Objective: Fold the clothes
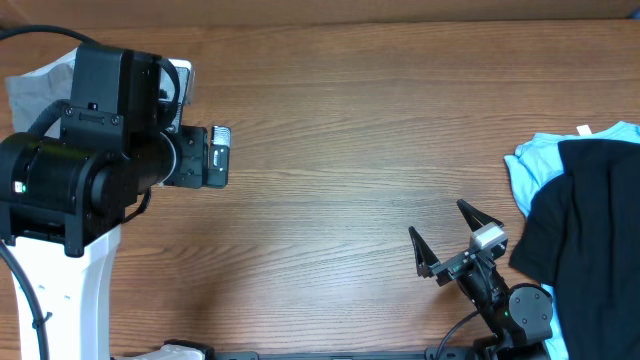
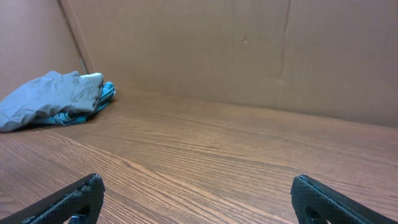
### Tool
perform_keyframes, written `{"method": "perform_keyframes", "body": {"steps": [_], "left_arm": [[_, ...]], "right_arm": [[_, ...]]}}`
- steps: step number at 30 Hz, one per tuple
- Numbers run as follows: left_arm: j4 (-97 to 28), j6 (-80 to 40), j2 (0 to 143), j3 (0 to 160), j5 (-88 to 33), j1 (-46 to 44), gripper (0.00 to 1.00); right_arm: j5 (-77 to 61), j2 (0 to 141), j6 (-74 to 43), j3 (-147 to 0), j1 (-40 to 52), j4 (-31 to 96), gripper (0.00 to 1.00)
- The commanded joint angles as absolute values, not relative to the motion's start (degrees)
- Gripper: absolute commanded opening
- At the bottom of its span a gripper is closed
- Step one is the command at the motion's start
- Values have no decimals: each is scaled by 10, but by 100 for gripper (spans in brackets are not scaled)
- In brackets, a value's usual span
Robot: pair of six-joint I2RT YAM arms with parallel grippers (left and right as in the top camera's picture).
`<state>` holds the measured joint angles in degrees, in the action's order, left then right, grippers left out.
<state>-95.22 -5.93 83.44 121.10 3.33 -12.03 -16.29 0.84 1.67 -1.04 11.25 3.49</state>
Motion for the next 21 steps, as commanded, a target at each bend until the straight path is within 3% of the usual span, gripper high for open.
{"method": "perform_keyframes", "body": {"steps": [1, 6, 13, 21], "left_arm": [[-954, -68, 833, 1209, 43, -124, 100], [-954, -68, 832, 1209, 135, -124, 100], [-945, -69, 832, 1208, 133, -125, 100], [-682, -22, 773, 1057, 57, -126, 100]], "right_arm": [[-166, 4, 15, -4, 113, 33, 100], [-166, 4, 15, -4, 113, 33, 100], [-165, 4, 15, -4, 113, 33, 100], [-166, 4, 15, -4, 113, 33, 100]]}}
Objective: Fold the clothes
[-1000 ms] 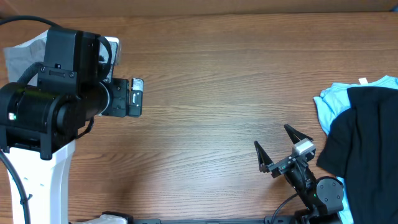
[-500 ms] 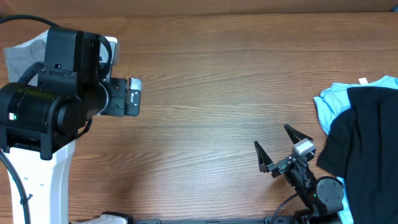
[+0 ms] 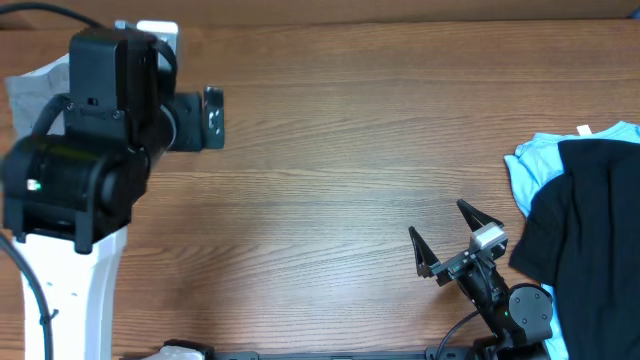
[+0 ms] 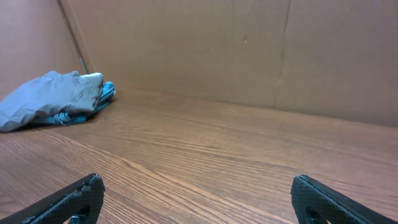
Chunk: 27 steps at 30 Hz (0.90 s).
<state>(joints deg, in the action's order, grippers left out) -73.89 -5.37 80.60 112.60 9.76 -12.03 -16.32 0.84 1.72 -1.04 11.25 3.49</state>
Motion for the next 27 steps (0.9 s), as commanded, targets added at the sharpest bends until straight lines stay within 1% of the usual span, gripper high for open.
{"method": "perform_keyframes", "body": {"steps": [1, 4, 13, 20, 27], "left_arm": [[-638, -12, 761, 1023, 44, -126, 100], [-522, -1, 722, 919, 4, -126, 100], [-352, -1, 622, 728, -2, -126, 100], [-265, 11, 518, 618, -1, -111, 100], [-240, 11, 394, 508, 0, -89, 100]], "right_arm": [[-165, 4, 15, -4, 113, 33, 100], [-165, 4, 15, -4, 113, 33, 100], [-165, 4, 15, -4, 113, 33, 100], [-165, 4, 15, -4, 113, 33, 100], [-165, 4, 15, -4, 113, 33, 100]]}}
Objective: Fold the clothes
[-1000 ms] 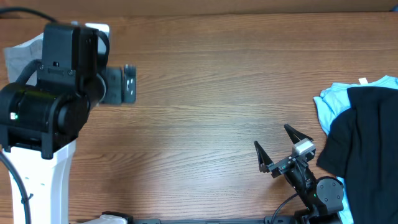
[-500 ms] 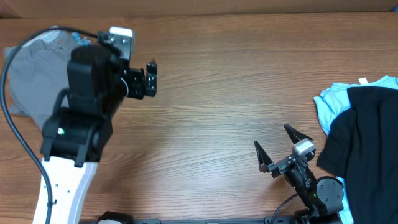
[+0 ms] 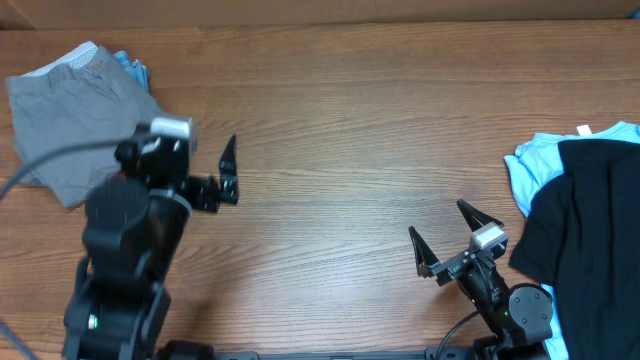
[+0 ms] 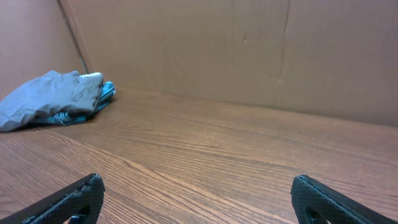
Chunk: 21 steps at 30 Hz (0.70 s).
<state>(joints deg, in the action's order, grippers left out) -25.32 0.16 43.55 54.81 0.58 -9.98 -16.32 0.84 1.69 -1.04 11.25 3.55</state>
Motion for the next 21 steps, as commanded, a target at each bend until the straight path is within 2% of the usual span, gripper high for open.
{"method": "perform_keyframes", "body": {"steps": [1, 8, 15, 21], "left_arm": [[-230, 11, 376, 491, -1, -85, 100], [-207, 10, 237, 355, -2, -75, 100], [-127, 4, 89, 205, -12, -60, 100], [-107, -23, 2, 130, -30, -33, 100]], "right_arm": [[-166, 4, 15, -4, 113, 33, 100], [-165, 4, 15, -4, 113, 33, 100], [-165, 4, 15, -4, 113, 33, 100], [-165, 4, 15, -4, 113, 33, 100]]}}
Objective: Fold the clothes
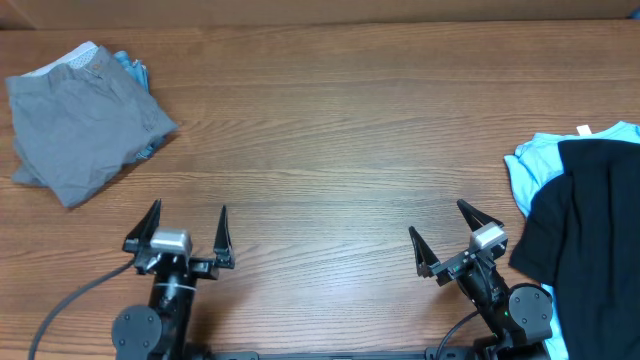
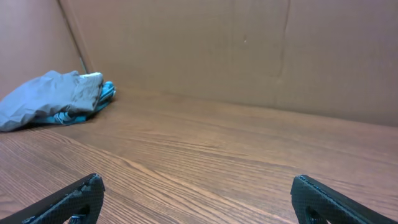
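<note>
A folded grey garment (image 1: 85, 120) with a bit of teal cloth under it lies at the far left of the table; the right wrist view shows the same grey garment (image 2: 53, 98) by the back wall. A black garment (image 1: 585, 225) lies over a light blue one (image 1: 535, 170) at the right edge. My left gripper (image 1: 187, 222) rests low at the front left, open and empty. Near the front right my right gripper (image 1: 440, 222) is open too, its fingertips (image 2: 93, 183) wide apart over bare wood.
A brown cardboard wall (image 2: 249, 50) runs along the far side of the wooden table (image 1: 330, 130). The pile of black and blue clothes sits just right of my right arm.
My left arm has gone from mid-left of the table, near the grey garment, down to the front edge, open. The right arm and all clothes are unchanged.
At first my left arm stood raised over the grey garment at the far left, hiding most of it. Then it was a little farther back, then lower and clear of the garment. It is now at the front edge, and the grey garment lies folded in full view.
</note>
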### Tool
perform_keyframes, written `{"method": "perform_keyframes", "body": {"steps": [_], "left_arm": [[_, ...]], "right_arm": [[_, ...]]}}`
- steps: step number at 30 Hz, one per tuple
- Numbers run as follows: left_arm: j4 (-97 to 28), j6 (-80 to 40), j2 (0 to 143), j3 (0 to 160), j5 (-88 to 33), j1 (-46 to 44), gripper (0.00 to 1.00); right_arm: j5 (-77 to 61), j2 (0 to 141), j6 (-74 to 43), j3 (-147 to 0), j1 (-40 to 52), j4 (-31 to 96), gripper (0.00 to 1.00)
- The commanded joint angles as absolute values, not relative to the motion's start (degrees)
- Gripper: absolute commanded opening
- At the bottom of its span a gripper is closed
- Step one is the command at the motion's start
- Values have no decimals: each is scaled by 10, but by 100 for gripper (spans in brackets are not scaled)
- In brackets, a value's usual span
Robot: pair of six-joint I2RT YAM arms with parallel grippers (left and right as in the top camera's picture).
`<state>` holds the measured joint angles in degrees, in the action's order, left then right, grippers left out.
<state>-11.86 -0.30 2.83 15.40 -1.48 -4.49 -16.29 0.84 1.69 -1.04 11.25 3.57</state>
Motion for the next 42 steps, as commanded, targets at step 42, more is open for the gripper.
{"method": "perform_keyframes", "body": {"steps": [42], "left_arm": [[-41, -58, 3, 3, -41, -38, 100]], "right_arm": [[-165, 4, 15, -4, 113, 33, 100]]}}
